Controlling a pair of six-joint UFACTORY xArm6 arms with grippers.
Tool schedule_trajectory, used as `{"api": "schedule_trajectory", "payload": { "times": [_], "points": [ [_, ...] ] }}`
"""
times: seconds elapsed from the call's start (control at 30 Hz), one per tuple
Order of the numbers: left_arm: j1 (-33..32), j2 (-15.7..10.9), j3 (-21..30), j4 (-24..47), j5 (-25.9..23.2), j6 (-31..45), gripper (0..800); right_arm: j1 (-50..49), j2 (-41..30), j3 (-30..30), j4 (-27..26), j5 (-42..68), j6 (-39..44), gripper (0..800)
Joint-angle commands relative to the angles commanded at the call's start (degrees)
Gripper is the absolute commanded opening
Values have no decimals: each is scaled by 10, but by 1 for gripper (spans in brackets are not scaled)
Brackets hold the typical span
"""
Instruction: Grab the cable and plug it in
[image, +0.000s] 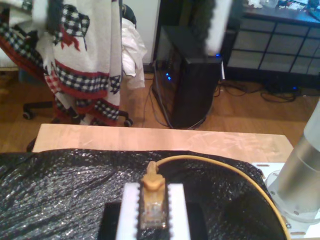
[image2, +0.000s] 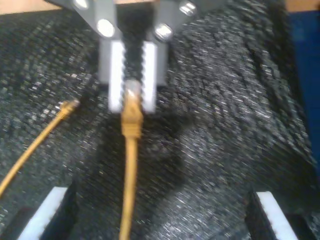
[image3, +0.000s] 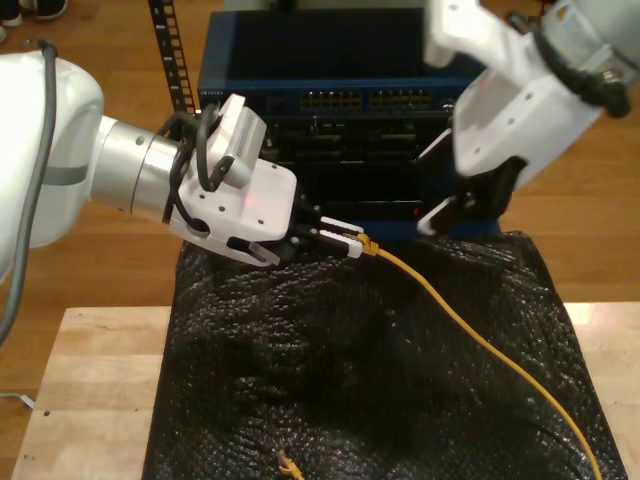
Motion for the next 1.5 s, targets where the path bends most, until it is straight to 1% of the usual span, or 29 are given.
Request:
{"api": "schedule_trajectory", "payload": {
  "times": [0.1,0.2,0.3,0.37,0.53,0.73,0.93,1.1,1.27,1.5],
  "points": [
    [9,18,-3,0,23,-8,2,1,1,-2,0,2,-18,799],
    [19,25,-9,-2,33,-30,2,1,1,-4,1,3,-19,799],
    [20,31,-9,-1,55,-46,2,1,0,-8,1,3,-19,799],
    [23,40,-9,-2,69,-53,2,0,0,-11,1,3,-20,800],
    [48,44,-10,-15,84,-63,2,0,0,-25,-2,3,-22,799],
    [67,48,-11,-26,135,-64,2,0,-11,-24,-1,-1,-19,799],
    [86,51,-10,-27,164,-73,3,4,-27,-18,1,2,-22,792],
    [99,76,-14,-30,193,-92,5,30,-37,-18,2,0,-40,796],
    [102,91,-22,-40,210,-112,6,43,-64,-14,3,-4,-56,794],
    [106,115,-32,-40,243,-140,15,63,-69,-14,3,-22,-67,796]
  ]
}}
